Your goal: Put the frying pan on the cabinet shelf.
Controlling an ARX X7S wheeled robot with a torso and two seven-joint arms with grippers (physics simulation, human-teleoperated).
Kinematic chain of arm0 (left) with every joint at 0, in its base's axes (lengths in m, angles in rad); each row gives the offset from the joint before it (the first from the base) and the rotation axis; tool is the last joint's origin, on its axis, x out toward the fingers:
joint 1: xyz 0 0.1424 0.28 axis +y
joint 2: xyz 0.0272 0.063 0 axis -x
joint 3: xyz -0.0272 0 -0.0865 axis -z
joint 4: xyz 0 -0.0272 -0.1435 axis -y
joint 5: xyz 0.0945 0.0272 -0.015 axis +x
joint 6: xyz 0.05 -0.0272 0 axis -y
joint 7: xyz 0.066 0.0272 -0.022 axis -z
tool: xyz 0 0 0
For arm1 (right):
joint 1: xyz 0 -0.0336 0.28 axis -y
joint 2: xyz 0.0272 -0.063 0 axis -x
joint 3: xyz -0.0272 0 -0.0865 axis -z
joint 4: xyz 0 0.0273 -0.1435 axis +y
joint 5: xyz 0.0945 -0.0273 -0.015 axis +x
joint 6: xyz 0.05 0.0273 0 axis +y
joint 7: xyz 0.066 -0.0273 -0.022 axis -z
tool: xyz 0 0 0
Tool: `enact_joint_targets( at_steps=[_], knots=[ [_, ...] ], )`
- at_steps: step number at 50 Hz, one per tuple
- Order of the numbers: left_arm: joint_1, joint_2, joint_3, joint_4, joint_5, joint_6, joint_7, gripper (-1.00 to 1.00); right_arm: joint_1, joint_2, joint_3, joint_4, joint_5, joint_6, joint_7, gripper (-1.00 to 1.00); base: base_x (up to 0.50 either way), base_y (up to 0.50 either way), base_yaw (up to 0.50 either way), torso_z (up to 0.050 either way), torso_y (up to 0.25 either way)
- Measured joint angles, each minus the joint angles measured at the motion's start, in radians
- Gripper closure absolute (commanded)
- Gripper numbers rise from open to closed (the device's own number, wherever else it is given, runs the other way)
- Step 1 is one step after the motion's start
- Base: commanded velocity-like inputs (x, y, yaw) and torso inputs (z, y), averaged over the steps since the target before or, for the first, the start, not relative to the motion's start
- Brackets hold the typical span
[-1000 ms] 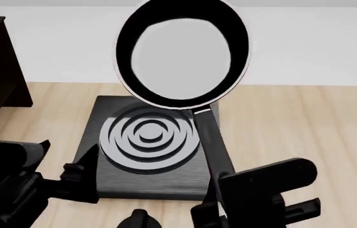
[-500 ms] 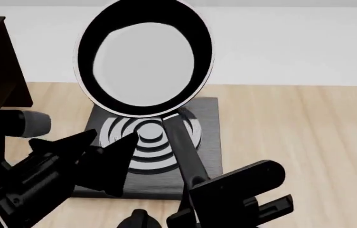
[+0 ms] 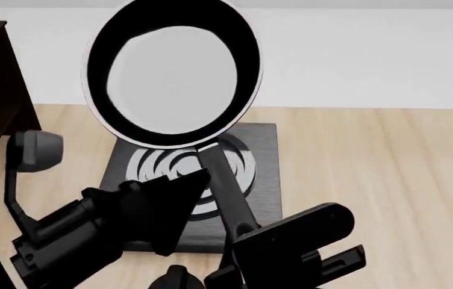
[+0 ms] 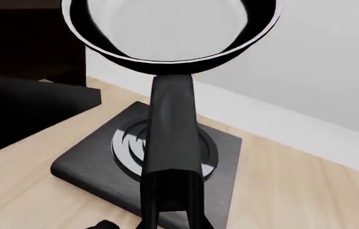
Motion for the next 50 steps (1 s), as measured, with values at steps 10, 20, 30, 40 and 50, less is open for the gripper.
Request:
enact_joint_targets(
  at_steps=[10, 20, 30, 40, 50],
  knots=[
    [-0.003, 0.027, 0.003, -0.069, -0.025, 0.016, 0.023, -1.0, 0.003, 0.003, -0.007, -0.002, 0.003, -0.002, 0.003, 1.0, 0.0, 0.0, 0.0, 0.0, 0.001],
    [-0.003, 0.046, 0.011, -0.145, -0.022, 0.037, 0.056, -1.0, 0.004, 0.006, -0.013, -0.004, 0.007, -0.006, 0.005, 1.0, 0.0, 0.0, 0.0, 0.001, 0.002],
    [-0.001, 0.063, 0.02, -0.204, -0.022, 0.054, 0.079, -1.0, 0.002, 0.012, -0.019, -0.002, 0.007, -0.015, 0.005, 1.0, 0.0, 0.0, 0.0, 0.001, 0.002],
    [-0.002, 0.079, 0.032, -0.239, -0.024, 0.069, 0.096, -1.0, 0.0, 0.018, -0.031, 0.002, 0.004, -0.024, 0.002, 1.0, 0.0, 0.0, 0.0, 0.0, 0.002],
    [-0.006, 0.094, 0.046, -0.262, -0.029, 0.081, 0.111, -1.0, -0.001, 0.022, -0.05, 0.006, 0.002, -0.033, 0.0, 1.0, 0.0, 0.0, 0.0, 0.001, 0.001]
  ],
)
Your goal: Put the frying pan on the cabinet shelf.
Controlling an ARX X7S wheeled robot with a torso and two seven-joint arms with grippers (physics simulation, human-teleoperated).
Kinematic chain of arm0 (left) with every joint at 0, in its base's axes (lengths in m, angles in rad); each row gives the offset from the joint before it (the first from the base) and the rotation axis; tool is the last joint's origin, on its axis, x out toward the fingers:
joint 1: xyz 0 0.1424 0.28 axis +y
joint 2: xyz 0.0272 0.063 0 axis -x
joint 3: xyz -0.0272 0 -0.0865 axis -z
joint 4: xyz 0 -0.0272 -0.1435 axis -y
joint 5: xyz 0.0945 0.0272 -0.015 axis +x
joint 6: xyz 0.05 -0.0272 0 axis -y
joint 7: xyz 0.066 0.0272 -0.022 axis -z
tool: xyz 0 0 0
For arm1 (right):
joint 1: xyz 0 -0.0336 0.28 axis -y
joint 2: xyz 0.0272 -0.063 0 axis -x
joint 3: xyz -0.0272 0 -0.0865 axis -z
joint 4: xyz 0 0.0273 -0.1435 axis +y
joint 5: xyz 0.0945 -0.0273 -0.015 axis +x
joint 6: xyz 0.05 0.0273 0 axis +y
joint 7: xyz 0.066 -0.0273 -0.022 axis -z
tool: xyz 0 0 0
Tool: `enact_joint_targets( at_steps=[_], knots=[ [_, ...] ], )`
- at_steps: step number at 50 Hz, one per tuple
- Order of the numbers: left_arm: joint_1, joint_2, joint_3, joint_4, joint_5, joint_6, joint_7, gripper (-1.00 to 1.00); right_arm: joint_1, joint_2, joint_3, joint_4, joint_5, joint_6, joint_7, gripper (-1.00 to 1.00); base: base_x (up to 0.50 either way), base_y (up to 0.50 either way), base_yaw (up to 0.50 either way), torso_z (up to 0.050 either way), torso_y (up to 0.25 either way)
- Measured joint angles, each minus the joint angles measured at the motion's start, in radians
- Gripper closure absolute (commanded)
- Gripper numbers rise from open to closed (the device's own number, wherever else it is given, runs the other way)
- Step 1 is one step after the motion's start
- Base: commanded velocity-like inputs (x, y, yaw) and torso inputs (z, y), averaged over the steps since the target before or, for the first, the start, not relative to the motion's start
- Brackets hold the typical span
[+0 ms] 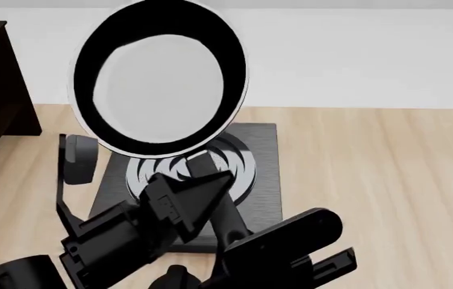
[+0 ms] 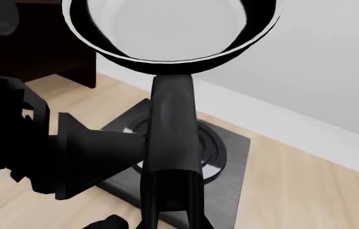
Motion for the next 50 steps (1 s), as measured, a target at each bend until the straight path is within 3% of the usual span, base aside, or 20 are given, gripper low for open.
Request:
enact_joint_targets(
  at_steps=[25, 26, 49, 50],
  knots=[
    [-0.018, 0.015, 0.047, -0.102, 0.031, 0.038, 0.062, -1.0, 0.001, 0.007, -0.019, 0.004, 0.006, -0.01, 0.003, 1.0, 0.0, 0.0, 0.0, 0.0, 0.002],
    [-0.018, 0.015, 0.047, -0.104, 0.031, 0.04, 0.063, 1.0, 0.001, 0.007, -0.02, 0.004, 0.006, -0.011, 0.003, 1.0, 0.0, 0.0, 0.0, 0.0, 0.01],
    [-0.021, 0.028, 0.063, -0.09, -0.029, 0.093, 0.082, 1.0, 0.012, 0.006, -0.027, 0.005, -0.006, -0.026, -0.009, 1.0, 0.0, 0.0, 0.0, 0.0, 0.002],
    [-0.021, 0.028, 0.064, -0.089, -0.031, 0.096, 0.081, 1.0, 0.013, 0.005, -0.028, 0.005, -0.007, -0.027, -0.009, -1.0, 0.0, 0.0, 0.0, 0.0, 0.0]
  ],
)
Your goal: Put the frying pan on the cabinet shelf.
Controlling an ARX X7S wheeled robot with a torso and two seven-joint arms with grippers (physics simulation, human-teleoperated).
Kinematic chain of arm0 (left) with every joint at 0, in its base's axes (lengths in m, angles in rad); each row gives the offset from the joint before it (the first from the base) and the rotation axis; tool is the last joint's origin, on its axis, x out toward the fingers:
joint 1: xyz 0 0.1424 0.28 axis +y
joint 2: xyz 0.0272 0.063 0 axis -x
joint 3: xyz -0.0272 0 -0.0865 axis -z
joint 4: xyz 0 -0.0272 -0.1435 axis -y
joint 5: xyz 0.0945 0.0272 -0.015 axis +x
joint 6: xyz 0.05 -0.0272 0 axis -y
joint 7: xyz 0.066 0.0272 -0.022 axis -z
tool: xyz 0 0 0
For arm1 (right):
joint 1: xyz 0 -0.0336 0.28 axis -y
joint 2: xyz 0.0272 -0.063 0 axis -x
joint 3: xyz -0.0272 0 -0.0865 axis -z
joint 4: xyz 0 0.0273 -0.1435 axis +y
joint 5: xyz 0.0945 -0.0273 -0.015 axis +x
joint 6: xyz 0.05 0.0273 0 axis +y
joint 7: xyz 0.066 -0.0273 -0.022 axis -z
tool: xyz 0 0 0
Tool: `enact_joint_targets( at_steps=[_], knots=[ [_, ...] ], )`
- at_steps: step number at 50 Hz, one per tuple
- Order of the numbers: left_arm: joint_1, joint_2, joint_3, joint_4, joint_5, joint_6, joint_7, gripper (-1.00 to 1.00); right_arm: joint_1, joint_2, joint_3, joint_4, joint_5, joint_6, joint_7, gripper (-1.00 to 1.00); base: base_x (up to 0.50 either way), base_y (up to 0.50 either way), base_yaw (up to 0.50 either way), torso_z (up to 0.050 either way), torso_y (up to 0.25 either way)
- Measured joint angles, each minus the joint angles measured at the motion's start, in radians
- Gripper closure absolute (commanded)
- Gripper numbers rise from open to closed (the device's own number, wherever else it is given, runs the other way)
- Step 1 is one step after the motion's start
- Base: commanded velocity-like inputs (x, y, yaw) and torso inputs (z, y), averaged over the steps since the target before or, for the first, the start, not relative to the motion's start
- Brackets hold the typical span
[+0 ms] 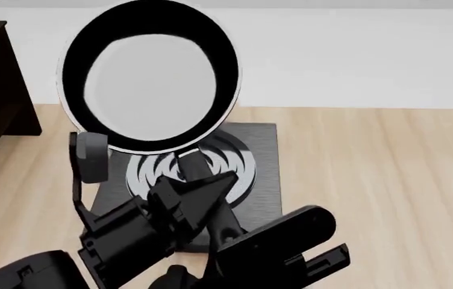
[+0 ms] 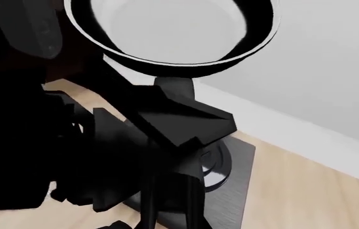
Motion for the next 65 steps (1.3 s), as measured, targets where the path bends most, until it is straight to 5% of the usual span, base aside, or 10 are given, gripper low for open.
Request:
enact_joint_targets(
  at_steps=[20, 42, 65],
  knots=[
    [-0.034, -0.049, -0.031, -0.013, 0.122, 0.049, -0.079, 1.0, 0.017, 0.003, -0.007, -0.017, -0.026, 0.006, 0.001, -1.0, 0.0, 0.0, 0.0, 0.001, 0.002],
    [-0.147, -0.128, -0.169, -0.074, 0.058, 0.098, -0.147, 1.0, 0.025, 0.006, -0.001, -0.026, -0.039, 0.017, 0.019, -1.0, 0.0, 0.0, 0.0, 0.001, 0.002],
    [-0.281, -0.194, -0.307, -0.337, 0.002, 0.175, -0.119, 1.0, 0.027, 0.004, -0.033, -0.017, -0.047, 0.007, 0.023, -1.0, 0.0, 0.0, 0.0, 0.0, 0.002]
  ],
)
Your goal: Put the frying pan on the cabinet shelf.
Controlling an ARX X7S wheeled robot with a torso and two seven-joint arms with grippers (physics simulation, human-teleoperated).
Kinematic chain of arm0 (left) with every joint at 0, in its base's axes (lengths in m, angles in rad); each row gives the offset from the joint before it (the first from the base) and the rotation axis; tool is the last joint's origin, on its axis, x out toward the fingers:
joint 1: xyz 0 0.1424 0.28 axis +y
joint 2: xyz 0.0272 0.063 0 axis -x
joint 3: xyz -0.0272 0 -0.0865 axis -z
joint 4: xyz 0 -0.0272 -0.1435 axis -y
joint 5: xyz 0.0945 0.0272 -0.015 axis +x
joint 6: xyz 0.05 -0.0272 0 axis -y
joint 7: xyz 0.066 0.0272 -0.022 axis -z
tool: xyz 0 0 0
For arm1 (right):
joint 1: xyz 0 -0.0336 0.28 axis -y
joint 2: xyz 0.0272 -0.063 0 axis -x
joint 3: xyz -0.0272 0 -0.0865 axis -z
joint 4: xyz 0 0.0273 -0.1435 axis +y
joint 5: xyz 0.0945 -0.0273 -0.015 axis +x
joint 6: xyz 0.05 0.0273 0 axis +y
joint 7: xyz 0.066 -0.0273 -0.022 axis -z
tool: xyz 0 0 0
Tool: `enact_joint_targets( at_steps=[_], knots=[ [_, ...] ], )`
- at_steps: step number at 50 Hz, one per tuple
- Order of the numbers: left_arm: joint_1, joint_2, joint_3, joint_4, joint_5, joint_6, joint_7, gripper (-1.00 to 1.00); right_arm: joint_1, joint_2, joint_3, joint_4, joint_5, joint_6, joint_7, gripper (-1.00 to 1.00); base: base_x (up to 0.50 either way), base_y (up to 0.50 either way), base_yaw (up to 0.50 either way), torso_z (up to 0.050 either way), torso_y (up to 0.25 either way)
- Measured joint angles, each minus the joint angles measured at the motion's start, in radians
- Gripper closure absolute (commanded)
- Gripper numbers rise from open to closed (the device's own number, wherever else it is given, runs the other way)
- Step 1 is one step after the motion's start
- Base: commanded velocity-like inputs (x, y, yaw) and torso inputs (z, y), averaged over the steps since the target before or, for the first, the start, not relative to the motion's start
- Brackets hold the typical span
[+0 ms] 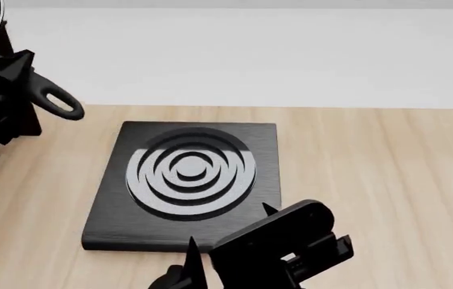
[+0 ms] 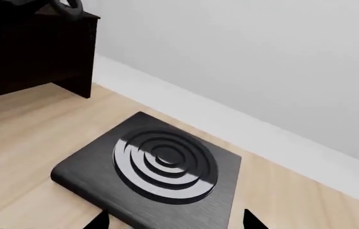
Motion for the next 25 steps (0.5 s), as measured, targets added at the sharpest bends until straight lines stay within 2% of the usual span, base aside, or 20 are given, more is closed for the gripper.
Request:
enact_joint_targets(
  at_steps=[15, 25],
  knots=[
    [-0.131, -0.036, -0.035, -0.243, -0.015, 0.021, 0.06, 1.0, 0.004, -0.002, -0.022, 0.006, -0.003, -0.006, 0.001, -1.0, 0.0, 0.0, 0.0, 0.0, 0.002],
    [-0.157, -0.047, -0.078, -0.351, -0.051, 0.034, 0.096, 1.0, 0.003, -0.002, -0.035, 0.015, -0.007, -0.013, 0.001, -1.0, 0.0, 0.0, 0.0, 0.001, 0.002]
  ],
)
